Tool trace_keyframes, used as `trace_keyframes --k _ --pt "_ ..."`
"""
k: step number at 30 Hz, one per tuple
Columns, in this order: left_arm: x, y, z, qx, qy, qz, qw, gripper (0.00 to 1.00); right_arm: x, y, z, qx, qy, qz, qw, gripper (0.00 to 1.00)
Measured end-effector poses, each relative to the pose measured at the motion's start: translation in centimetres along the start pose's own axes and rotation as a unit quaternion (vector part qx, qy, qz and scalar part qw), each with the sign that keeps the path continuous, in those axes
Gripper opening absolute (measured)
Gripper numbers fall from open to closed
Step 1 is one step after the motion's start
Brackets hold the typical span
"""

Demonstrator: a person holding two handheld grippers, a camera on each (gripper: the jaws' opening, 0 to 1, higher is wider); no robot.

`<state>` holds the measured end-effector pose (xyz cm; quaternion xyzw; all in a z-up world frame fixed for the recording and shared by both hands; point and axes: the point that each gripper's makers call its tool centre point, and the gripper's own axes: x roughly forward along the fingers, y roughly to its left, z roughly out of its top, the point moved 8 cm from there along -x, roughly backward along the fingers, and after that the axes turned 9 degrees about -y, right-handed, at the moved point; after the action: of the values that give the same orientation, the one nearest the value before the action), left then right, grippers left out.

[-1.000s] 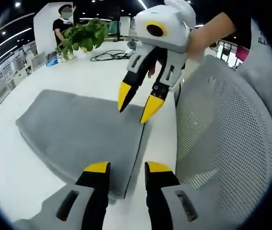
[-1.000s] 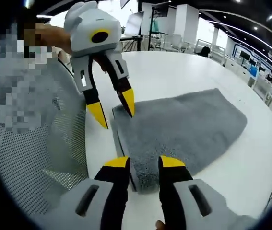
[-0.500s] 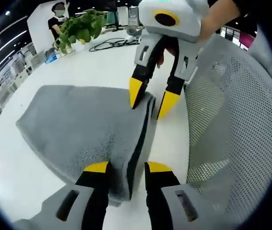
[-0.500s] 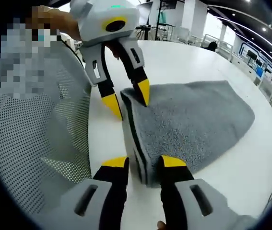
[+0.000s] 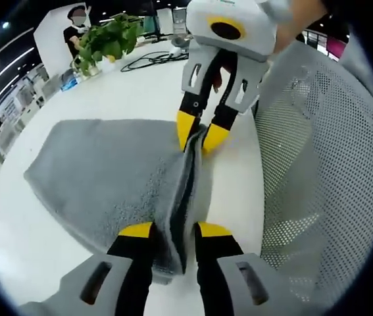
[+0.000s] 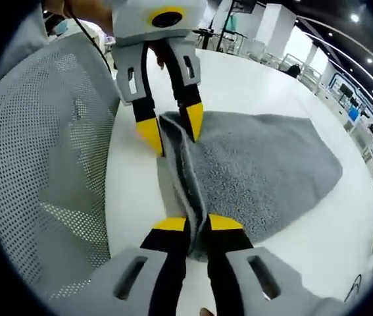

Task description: Fold the towel on the table until its edges align and the towel forms a compact rectangular stack.

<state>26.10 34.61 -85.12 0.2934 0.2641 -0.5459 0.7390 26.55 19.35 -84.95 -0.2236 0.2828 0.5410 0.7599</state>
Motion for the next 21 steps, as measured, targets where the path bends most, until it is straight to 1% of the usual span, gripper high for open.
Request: trace_keyframes --k 3,5,7,9,12,13,14,16,18,19,21 --pt "-0.04 -0.1 0.12 0.004 0.003 0.002 1.0 0.25 -0.09 -0.63 -0.21 0.056 -0.013 0.007 0.9983 0.06" --pt "-0.04 -0.12 0.15 0.008 0.004 0.002 1.0 0.24 -0.18 -0.78 -0.3 0.069 -0.013 0.009 0.9975 0.06" --pt "-0.12 -0.26 0.22 0.015 0.004 0.002 0.9999 0.24 -0.15 -0.82 -0.26 0.072 -0.01 0.01 0.9973 0.06" --pt "-0.04 -0.18 0.22 0.018 -0.001 0.01 0.9998 0.2 -0.16 -0.82 -0.29 0.077 -0.009 0.011 0.997 0.06" --pt "-0.04 -0.01 0.44 0.026 0.001 0.018 0.9995 0.15 -0.25 -0.78 -0.41 0.084 -0.013 0.012 0.9963 0.06" --pt "-0.12 0.09 0.49 0.04 0.007 0.022 0.9989 0.12 -0.29 -0.74 -0.44 0.085 -0.013 0.011 0.9963 0.06" --pt "-0.12 0.09 0.58 0.05 0.007 0.023 0.9984 0.11 -0.19 -0.76 -0.39 0.084 -0.013 0.011 0.9963 0.06" --pt "-0.11 0.01 0.63 0.059 0.013 0.023 0.9979 0.09 -0.14 -0.71 -0.35 0.083 -0.012 0.011 0.9964 0.06" --pt "-0.21 -0.09 0.58 0.074 0.007 0.025 0.9969 0.08 -0.29 -0.72 -0.36 0.08 -0.013 0.013 0.9967 0.06" --pt "-0.36 -0.05 0.46 0.066 -0.002 0.029 0.9974 0.08 -0.32 -0.71 -0.35 0.079 -0.014 0.014 0.9967 0.06" --pt "-0.49 0.05 0.44 0.055 -0.007 0.031 0.998 0.08 -0.49 -0.63 -0.26 0.081 -0.018 0.013 0.9965 0.06"
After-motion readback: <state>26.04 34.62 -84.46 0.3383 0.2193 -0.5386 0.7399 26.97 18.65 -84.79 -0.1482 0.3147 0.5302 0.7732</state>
